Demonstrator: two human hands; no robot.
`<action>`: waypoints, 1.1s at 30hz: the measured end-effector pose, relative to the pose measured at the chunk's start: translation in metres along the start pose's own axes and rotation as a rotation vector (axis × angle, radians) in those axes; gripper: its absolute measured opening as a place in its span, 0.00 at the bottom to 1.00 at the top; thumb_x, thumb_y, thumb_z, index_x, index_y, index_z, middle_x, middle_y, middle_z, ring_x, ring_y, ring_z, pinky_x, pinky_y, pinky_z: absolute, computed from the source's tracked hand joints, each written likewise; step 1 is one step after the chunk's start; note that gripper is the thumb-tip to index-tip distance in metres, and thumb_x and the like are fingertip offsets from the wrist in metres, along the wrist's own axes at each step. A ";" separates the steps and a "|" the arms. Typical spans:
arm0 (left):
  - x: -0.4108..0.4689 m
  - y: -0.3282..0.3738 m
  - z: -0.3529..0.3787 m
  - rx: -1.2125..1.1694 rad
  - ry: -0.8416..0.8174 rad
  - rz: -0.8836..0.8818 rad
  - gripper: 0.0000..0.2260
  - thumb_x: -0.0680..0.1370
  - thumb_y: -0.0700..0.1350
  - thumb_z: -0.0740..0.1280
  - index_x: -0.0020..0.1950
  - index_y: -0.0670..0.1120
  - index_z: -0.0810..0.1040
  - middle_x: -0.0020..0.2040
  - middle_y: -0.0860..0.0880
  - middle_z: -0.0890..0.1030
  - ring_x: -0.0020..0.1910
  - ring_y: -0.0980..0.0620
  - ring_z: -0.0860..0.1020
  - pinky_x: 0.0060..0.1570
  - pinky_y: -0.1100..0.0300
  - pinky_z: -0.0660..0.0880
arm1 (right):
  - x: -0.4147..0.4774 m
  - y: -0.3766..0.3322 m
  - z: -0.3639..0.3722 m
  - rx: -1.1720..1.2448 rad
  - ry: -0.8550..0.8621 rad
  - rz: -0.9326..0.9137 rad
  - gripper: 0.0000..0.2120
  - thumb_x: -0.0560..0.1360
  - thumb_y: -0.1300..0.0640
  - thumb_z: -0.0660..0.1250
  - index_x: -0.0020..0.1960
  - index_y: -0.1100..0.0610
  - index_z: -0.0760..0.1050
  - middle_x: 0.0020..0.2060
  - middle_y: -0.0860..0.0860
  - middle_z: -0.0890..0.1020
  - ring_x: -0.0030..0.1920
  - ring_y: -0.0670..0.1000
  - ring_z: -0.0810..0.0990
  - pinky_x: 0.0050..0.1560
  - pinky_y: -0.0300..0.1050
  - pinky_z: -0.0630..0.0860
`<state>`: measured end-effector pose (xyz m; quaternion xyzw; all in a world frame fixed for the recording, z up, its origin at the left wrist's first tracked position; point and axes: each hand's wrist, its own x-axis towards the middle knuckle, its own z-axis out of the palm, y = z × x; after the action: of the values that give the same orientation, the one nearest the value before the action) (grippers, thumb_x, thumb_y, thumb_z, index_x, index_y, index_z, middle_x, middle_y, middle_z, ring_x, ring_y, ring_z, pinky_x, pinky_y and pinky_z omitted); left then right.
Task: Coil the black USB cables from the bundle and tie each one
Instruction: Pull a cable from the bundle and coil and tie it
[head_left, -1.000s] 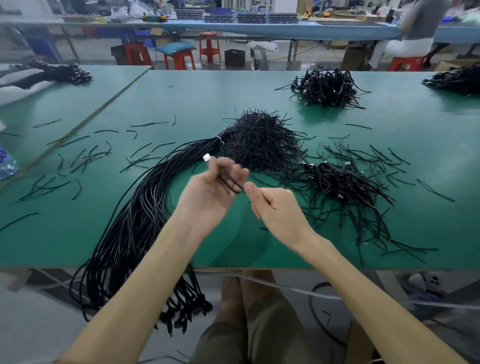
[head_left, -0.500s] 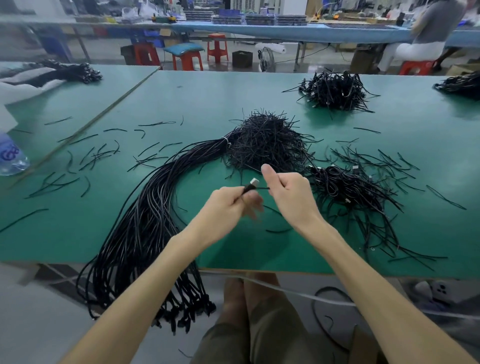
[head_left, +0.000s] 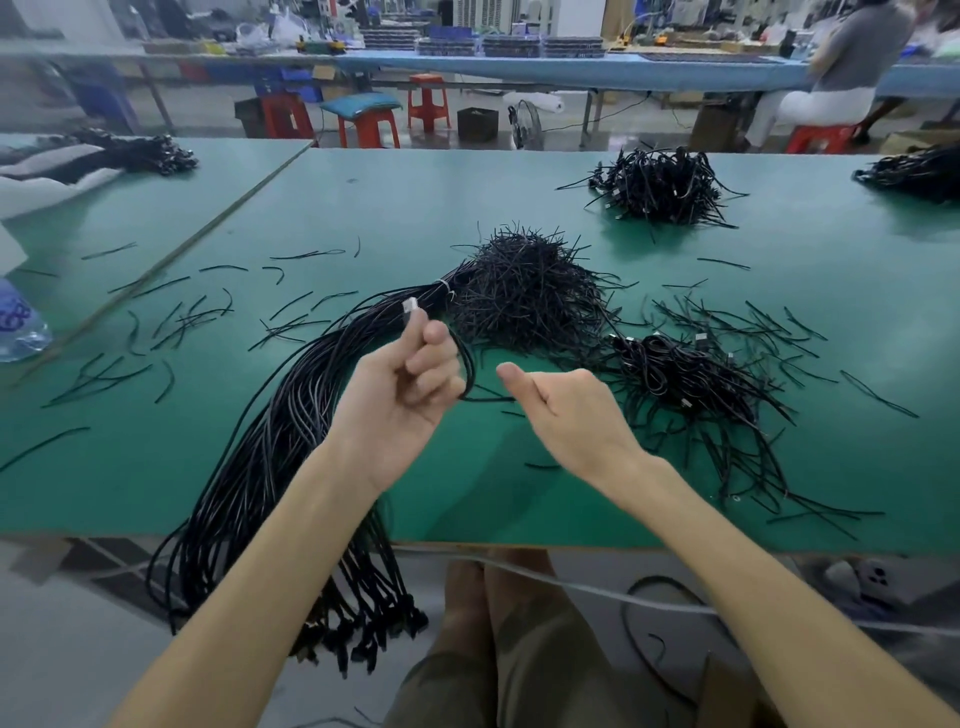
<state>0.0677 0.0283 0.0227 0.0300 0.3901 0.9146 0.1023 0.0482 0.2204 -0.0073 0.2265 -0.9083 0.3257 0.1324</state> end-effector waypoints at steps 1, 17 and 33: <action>-0.002 -0.002 -0.003 0.254 -0.020 0.020 0.16 0.84 0.51 0.62 0.38 0.47 0.74 0.30 0.55 0.61 0.26 0.56 0.58 0.29 0.65 0.62 | 0.004 0.006 -0.005 -0.025 0.001 0.003 0.30 0.83 0.38 0.52 0.27 0.52 0.55 0.20 0.46 0.61 0.24 0.45 0.61 0.33 0.47 0.59; 0.005 -0.051 -0.001 0.525 0.057 0.145 0.15 0.84 0.50 0.61 0.58 0.43 0.83 0.53 0.48 0.87 0.58 0.53 0.83 0.63 0.61 0.75 | 0.009 -0.025 0.010 0.611 0.188 0.219 0.32 0.85 0.44 0.58 0.38 0.70 0.77 0.23 0.41 0.72 0.28 0.40 0.70 0.34 0.43 0.67; 0.011 -0.029 0.003 -0.277 0.184 -0.037 0.15 0.86 0.50 0.59 0.42 0.46 0.72 0.30 0.55 0.61 0.25 0.56 0.58 0.32 0.64 0.65 | -0.011 -0.020 0.026 -0.180 0.007 -0.077 0.19 0.82 0.40 0.61 0.40 0.52 0.67 0.32 0.50 0.71 0.36 0.57 0.74 0.36 0.50 0.64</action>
<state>0.0625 0.0523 0.0040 -0.0756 0.2687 0.9564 0.0862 0.0649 0.1936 -0.0206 0.2474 -0.9240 0.2383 0.1678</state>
